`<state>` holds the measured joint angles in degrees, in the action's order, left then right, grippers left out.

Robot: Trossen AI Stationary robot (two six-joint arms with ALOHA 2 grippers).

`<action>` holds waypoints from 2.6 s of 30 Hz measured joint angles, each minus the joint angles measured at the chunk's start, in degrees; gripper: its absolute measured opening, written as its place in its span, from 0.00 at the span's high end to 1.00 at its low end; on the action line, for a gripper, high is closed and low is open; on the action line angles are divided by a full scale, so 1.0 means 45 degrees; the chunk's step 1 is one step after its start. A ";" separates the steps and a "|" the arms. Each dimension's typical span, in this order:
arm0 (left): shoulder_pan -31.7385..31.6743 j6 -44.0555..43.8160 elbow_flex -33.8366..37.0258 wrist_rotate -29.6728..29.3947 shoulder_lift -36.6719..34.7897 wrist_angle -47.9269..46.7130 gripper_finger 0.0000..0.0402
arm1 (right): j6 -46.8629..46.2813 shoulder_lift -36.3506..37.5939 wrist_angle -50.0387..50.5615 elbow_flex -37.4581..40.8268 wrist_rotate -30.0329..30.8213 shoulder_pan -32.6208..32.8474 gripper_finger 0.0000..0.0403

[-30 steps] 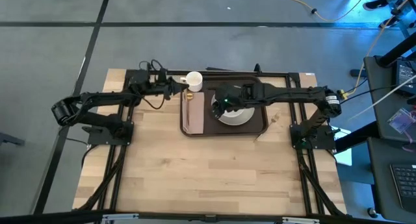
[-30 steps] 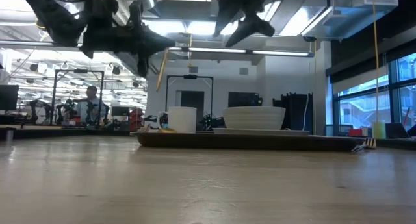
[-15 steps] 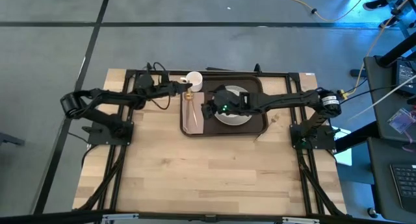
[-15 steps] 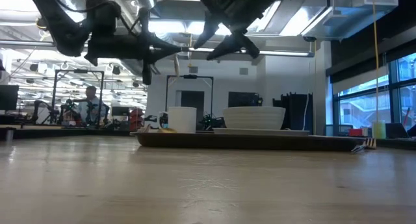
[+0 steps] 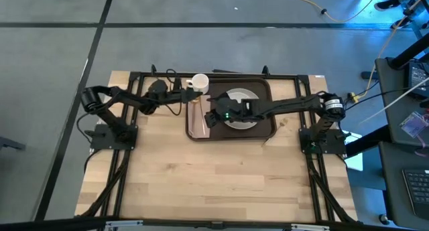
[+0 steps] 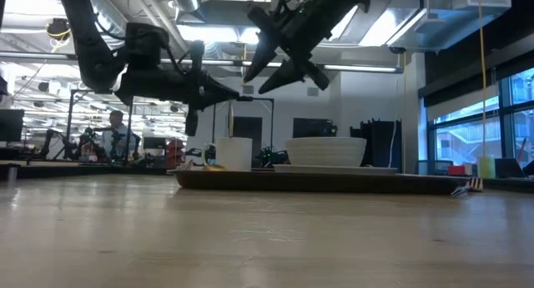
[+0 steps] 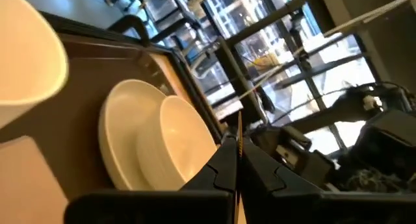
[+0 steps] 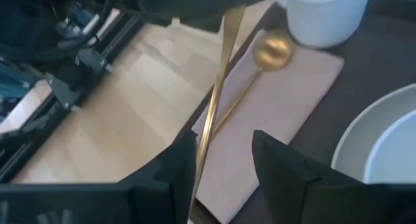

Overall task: Set up tray
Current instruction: Put the gold knife on the light brown napkin to the right of the gold spoon

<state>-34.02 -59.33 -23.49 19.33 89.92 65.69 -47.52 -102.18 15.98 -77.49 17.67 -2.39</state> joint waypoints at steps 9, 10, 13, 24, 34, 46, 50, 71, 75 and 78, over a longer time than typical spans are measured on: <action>-0.0044 0.0242 0.0005 -0.0446 0.0245 -0.1653 1.00 | -0.0055 -0.0119 0.0009 0.0000 0.0020 0.0002 0.63; -0.0043 0.0333 0.0005 -0.0501 0.0241 -0.1694 1.00 | -0.0055 -0.0129 0.0007 0.0000 0.0026 0.0000 0.63; -0.0043 0.0511 0.0005 -0.0625 0.0240 -0.1910 1.00 | -0.0075 -0.0382 -0.0070 0.0000 0.0049 0.0000 0.63; -0.0043 0.0467 0.0000 -0.0636 0.0235 -0.1947 1.00 | -0.1438 -0.1707 -0.0940 0.0005 -0.0855 0.0000 0.63; -0.0043 0.0178 0.0000 -0.0633 0.0235 -0.1986 1.00 | -0.2597 -0.2227 -0.1470 0.0000 -0.0884 -0.0097 0.61; -0.0043 0.0119 0.0000 -0.0626 0.0230 -0.1981 1.00 | -0.2612 -0.2222 -0.3221 -0.0119 -0.2079 -0.0185 0.61; -0.0043 0.0117 0.0000 -0.0621 0.0230 -0.1981 1.00 | -0.3732 -0.2213 -0.0515 -0.1157 -0.0954 -0.0269 0.61; -0.0078 0.0093 -0.0005 -0.0393 0.0220 -0.1918 1.00 | -0.3314 -0.6220 0.6393 -0.7965 -0.0278 -0.0296 0.61; -0.0148 0.0107 -0.0005 -0.0366 0.0220 -0.1913 1.00 | -0.3285 -0.6356 0.6456 -0.8053 -0.0277 -0.0291 0.61; -0.0233 0.0056 -0.0005 -0.0267 0.0220 -0.1908 1.00 | -0.3314 -0.6346 0.6605 -0.8072 -0.0218 -0.0294 0.61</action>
<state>-35.07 -59.08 -23.51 18.13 90.91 57.10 -62.43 -130.74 45.70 -113.82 16.69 -3.72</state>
